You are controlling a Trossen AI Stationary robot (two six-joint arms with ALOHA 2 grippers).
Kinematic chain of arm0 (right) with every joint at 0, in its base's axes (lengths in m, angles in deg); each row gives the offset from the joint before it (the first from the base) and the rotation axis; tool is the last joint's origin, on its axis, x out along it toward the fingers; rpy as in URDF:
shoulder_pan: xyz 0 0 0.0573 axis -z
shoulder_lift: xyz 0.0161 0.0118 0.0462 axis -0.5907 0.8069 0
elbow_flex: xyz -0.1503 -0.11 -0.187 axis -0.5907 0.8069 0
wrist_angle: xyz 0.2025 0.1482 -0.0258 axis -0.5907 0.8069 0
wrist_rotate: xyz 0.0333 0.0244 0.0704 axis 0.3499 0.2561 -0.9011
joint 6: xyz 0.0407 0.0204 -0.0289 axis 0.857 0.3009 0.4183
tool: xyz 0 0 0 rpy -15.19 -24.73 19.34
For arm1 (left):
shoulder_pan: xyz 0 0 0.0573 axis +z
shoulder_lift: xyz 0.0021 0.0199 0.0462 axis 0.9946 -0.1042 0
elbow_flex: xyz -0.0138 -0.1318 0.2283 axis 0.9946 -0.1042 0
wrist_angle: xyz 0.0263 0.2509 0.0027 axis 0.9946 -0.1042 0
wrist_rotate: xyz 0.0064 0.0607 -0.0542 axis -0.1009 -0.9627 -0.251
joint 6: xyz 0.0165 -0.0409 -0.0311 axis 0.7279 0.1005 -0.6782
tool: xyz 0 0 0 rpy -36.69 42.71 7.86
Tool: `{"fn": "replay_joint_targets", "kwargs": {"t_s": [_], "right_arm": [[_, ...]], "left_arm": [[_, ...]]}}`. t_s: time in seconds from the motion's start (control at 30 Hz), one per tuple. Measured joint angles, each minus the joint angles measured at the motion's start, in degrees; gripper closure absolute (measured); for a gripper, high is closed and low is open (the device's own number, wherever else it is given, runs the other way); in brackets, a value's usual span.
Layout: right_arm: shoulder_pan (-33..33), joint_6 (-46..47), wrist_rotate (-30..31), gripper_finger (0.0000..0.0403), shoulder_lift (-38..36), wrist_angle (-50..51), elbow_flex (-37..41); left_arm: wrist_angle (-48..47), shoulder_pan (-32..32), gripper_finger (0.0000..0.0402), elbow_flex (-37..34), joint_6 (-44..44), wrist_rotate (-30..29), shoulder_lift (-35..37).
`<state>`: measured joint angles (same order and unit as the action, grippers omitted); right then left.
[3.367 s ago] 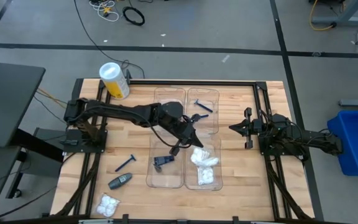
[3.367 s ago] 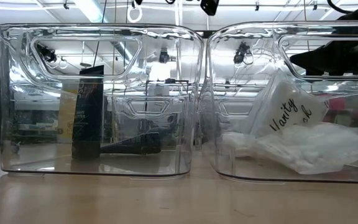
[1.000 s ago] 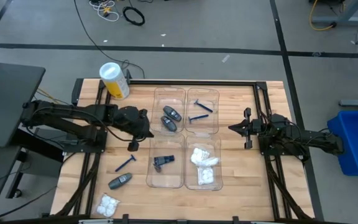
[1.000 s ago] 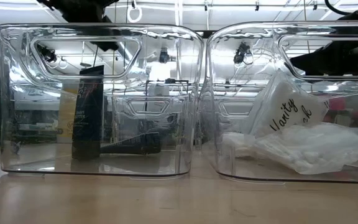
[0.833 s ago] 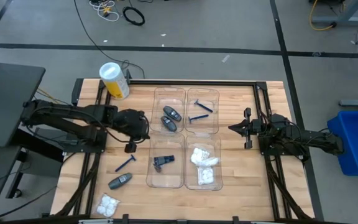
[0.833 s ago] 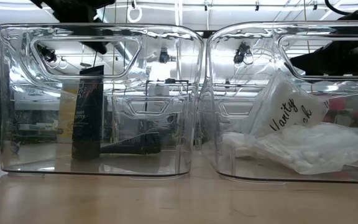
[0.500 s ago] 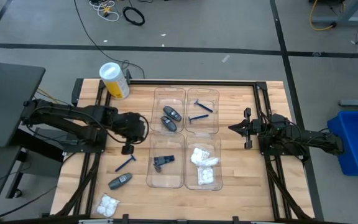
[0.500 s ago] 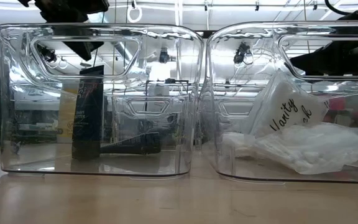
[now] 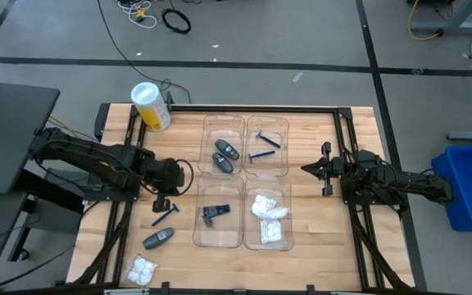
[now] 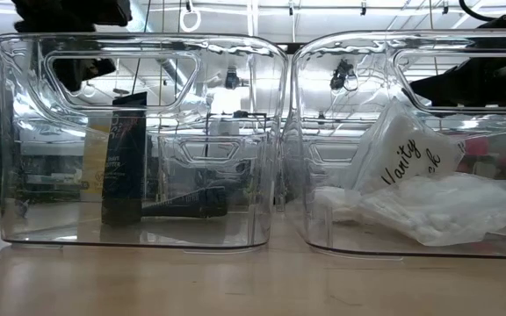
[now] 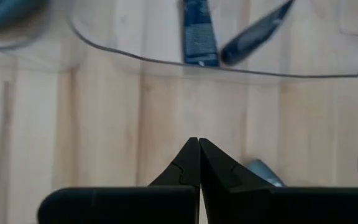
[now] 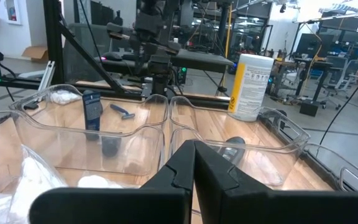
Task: Pick & Place Travel size toiletries
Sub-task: Put the razor into the top right transparent bin
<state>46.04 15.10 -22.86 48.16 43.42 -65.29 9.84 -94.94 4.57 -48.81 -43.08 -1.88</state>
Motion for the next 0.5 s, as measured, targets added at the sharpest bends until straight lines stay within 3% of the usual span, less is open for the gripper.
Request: {"fn": "replay_joint_targets", "kwargs": {"t_s": [0.5], "right_arm": [[0.0,0.0,0.0,0.0389,0.0,0.0,0.0]], "left_arm": [[-1.0,-9.8,0.04,0.0,-17.8,0.4,-0.2]]}}
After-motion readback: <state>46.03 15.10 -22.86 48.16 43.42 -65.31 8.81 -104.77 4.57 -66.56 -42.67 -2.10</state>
